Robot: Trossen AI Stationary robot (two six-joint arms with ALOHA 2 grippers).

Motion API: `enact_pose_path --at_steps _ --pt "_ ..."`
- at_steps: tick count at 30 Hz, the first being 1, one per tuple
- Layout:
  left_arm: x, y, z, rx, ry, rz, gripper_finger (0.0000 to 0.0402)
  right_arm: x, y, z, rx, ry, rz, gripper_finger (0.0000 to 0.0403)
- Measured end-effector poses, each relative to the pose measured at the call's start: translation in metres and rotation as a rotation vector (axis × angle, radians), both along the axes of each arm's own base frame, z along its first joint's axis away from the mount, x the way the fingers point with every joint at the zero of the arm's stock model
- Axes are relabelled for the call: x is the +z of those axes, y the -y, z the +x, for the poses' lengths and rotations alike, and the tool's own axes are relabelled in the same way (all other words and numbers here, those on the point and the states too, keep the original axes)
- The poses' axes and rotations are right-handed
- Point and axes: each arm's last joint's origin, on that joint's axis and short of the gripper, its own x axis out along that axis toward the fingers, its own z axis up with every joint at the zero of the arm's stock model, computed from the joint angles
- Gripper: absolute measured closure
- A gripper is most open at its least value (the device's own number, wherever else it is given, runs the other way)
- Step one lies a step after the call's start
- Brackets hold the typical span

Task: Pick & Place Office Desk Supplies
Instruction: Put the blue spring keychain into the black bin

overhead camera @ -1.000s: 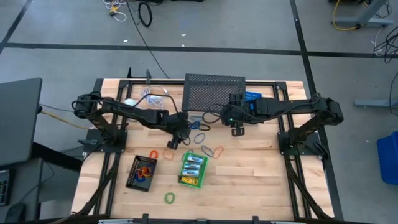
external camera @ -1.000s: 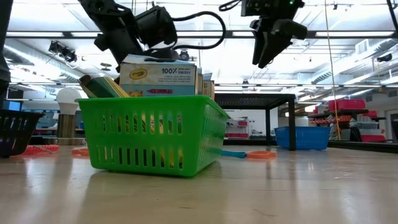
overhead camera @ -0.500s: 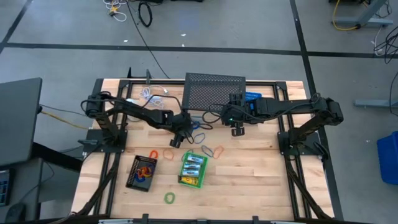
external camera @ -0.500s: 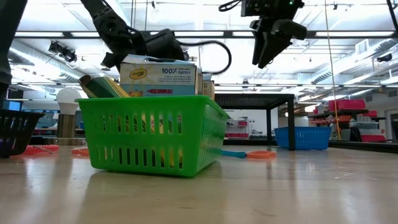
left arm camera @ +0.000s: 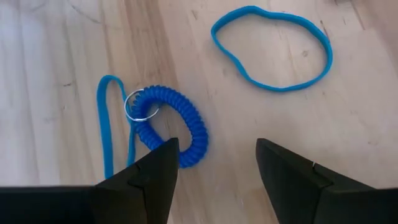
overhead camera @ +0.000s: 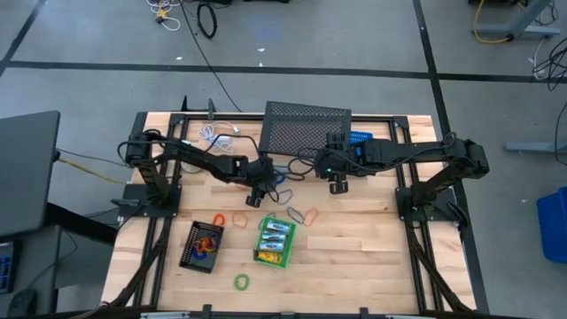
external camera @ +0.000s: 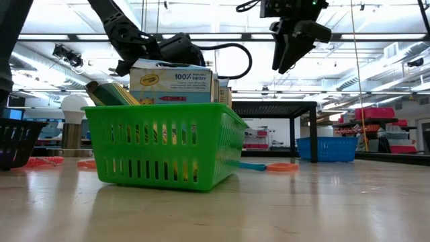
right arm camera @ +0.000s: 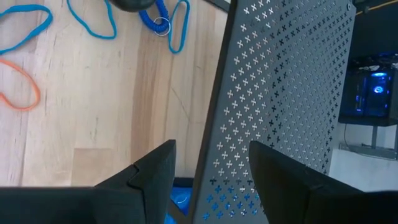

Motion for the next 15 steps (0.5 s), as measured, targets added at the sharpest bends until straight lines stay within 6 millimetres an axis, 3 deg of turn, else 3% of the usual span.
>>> enact_pose_path --at_steps 15 --pt "-0.015 -0.013 0.003 -0.018 -0.024 0.003 0.018 0.0 0.0 0.0 0.005 0.005 0.009 0.019"
